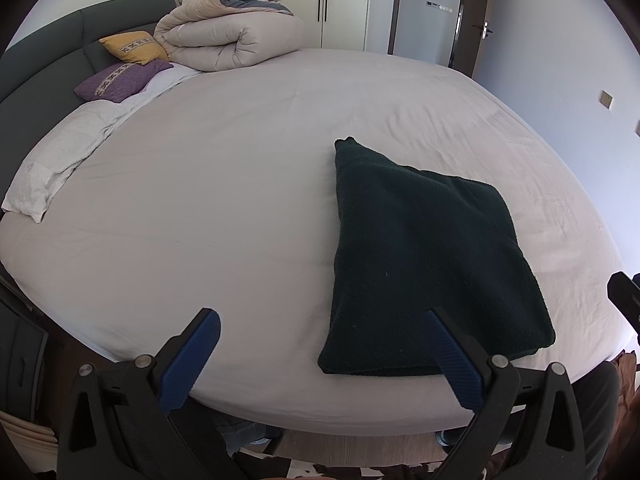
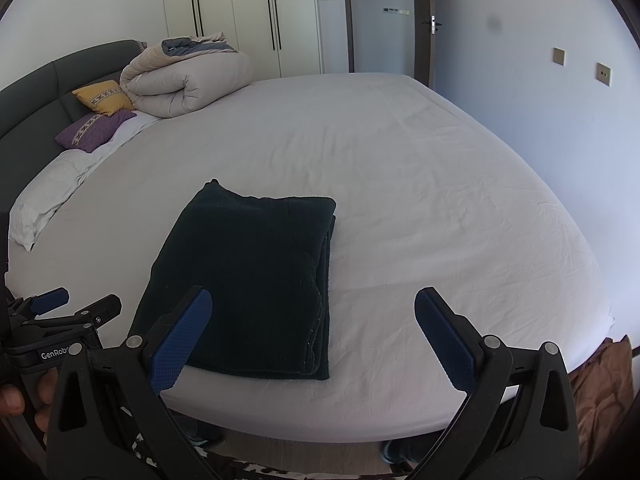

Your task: Fold small clothes

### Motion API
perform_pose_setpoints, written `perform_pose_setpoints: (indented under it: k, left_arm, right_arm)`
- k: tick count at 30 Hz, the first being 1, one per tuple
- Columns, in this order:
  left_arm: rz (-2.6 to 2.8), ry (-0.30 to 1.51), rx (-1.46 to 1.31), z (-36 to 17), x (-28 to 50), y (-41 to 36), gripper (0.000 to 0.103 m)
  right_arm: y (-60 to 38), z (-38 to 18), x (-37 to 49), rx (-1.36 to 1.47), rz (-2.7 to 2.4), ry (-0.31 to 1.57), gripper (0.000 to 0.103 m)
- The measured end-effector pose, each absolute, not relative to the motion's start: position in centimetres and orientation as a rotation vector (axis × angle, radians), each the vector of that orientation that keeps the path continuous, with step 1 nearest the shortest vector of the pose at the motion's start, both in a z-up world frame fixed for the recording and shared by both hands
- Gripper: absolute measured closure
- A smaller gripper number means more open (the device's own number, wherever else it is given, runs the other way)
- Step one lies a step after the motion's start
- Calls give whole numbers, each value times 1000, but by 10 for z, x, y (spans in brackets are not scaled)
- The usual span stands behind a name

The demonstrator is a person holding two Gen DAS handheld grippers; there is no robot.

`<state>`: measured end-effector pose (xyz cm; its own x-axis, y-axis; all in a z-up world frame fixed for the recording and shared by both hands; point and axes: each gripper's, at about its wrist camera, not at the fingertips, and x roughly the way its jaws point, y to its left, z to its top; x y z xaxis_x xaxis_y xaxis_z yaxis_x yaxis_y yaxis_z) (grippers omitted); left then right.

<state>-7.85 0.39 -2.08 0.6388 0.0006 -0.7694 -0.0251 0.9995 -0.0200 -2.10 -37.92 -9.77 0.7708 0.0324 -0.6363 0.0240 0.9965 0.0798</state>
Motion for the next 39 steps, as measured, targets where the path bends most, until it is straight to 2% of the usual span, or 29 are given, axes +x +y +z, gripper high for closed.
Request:
perform_pose_setpoints:
  k: [39]
  left_arm:
    - [0, 890, -19, -25, -78, 2, 0]
  right_arm:
    - [-380, -102, -19, 76, 14, 698, 0]
